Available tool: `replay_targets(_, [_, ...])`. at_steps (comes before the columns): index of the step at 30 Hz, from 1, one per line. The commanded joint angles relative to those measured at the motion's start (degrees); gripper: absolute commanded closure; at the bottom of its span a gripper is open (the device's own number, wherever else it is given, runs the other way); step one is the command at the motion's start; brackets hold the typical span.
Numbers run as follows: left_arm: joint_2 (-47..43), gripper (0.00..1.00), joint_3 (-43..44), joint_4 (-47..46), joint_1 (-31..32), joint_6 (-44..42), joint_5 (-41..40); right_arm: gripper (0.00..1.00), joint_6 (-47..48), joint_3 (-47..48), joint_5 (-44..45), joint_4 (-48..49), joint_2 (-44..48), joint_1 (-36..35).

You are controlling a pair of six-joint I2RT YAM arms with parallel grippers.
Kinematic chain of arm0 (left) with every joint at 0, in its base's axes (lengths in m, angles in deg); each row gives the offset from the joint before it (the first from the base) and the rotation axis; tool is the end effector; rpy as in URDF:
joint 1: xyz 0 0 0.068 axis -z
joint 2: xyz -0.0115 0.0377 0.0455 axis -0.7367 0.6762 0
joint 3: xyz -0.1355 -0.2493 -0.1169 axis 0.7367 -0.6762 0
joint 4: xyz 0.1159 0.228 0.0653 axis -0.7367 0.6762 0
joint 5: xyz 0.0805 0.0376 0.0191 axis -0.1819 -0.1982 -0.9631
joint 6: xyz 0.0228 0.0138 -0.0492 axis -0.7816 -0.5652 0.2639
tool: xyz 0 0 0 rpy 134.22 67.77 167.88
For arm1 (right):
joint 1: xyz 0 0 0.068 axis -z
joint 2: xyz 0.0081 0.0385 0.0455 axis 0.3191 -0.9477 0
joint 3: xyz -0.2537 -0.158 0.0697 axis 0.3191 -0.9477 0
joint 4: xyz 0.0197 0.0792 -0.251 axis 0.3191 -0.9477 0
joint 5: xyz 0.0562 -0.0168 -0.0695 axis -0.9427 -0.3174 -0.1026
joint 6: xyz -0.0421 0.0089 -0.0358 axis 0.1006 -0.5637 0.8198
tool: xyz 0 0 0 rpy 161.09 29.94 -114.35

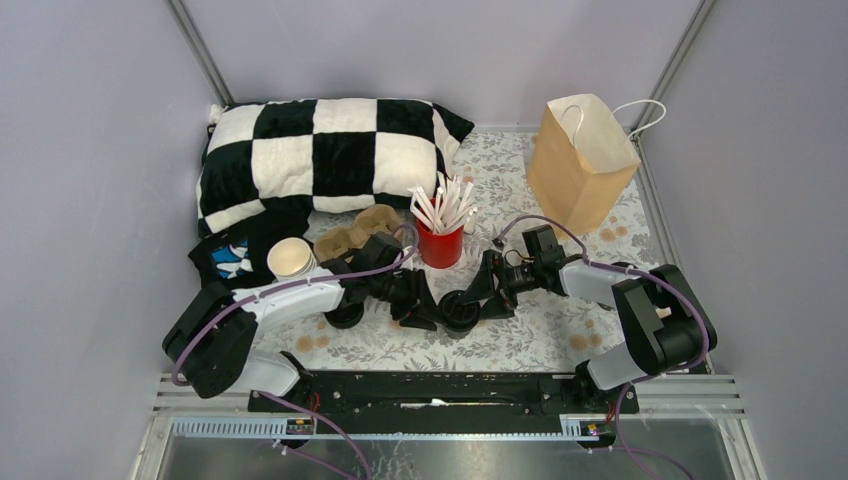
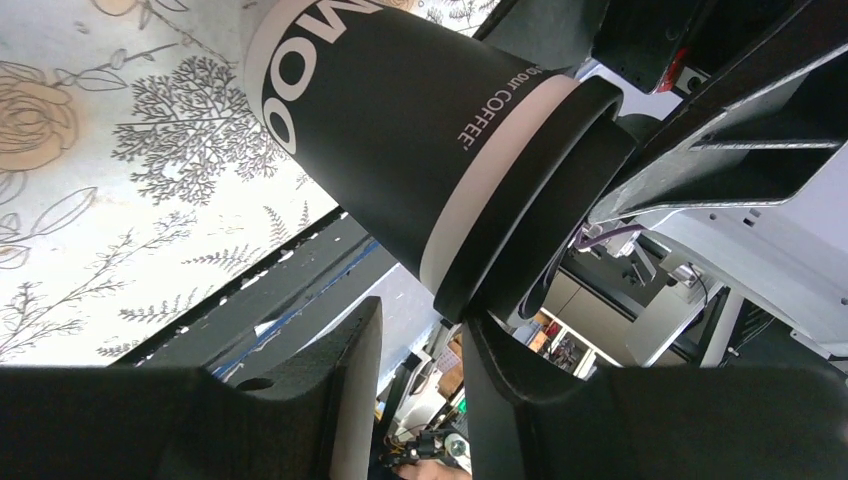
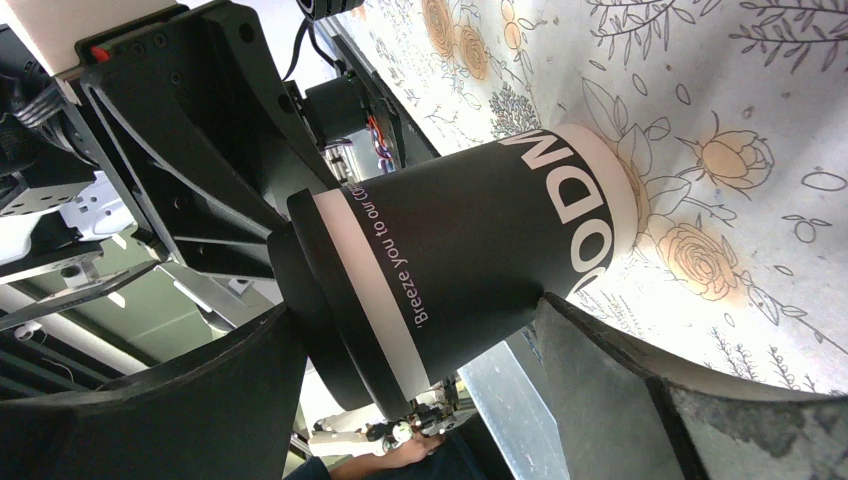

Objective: Pack the takeout coffee

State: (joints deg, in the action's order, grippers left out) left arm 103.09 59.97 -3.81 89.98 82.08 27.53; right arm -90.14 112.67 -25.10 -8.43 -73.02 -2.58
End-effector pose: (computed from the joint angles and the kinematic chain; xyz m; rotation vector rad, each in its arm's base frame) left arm 0.1700 -0.1885 0.2022 0.1765 -2.7046 1.2511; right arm 0.2230 0.1222 0.1722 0.0716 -2.6288 -1.7142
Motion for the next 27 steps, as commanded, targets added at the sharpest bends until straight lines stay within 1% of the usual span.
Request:
replay_targets(1, [12.7, 0.68, -7.4, 22.1, 4.6, -6.0, -32.5, 0.14, 3.7, -3.6, 22.1, -6.9, -2.9, 0.9])
replay_targets(4, [13.1, 0.67, -6.5, 21.2, 4.6, -7.3, -32.0, 0.14, 5.3, -3.0, 21.4, -7.7, -3.3, 0.9])
replay_targets(7, [5.9, 0.63, -2.6, 21.2, 4.7, -10.1, -32.2, 0.13, 8.5, -0.2, 21.2, -12.6, -1.4, 0.9])
replay_targets(10, [-0.6, 0.54, 4.9, 23.5, 4.7, -13.7, -32.0, 0.11, 10.9, 3.5, 19.2, -17.6, 1.7, 0.9])
replay_targets(12, [-2.1, 0.49, 10.1, 24.4, 4.7, -16.6, -31.1, 0.09, 12.6, 6.5, 19.7, -21.8, 3.7, 0.9])
replay_targets(13, [-2.7, 0.45, 12.1, 24.5, 4.7, -18.2, -30.6, 0.07, 13.3, 8.1, 20.2, -24.0, 4.5, 0.9])
replay_targets(15, [-3.5, 0.42, 14.9, 25.7, 4.7, -19.8, -30.0, 0.05, 14.1, 11.0, 20.1, -27.1, 5.6, 0.9])
replay_targets(19, [-6.7, 0.36, 16.2, 25.0, 4.7, -22.1, -27.5, 0.01, 15.3, 16.5, 20.1, -32.4, 7.0, 0.9])
replay_targets(22, [-8.6, 0.32, 17.0, 25.7, 4.7, -23.7, -25.9, 0.0, 16.7, 20.8, 20.6, -37.1, 8.2, 0.8])
replay_targets(25, [-11.1, 0.27, 18.0, 26.6, 4.7, -24.2, -25.7, 0.0, 19.6, 26.4, 26.4, -42.9, 10.3, -1.0])
replay_targets(26, [-12.1, 0.26, 18.5, 27.3, 4.7, -24.2, -26.2, 0.0, 20.3, 28.5, 29.5, -44.6, 11.0, -3.3])
replay_targets(27, [-13.1, 0.25, 19.3, 28.2, 4.7, -24.2, -26.8, 0.0, 20.9, 30.7, 34.5, -46.5, 11.3, -6.1])
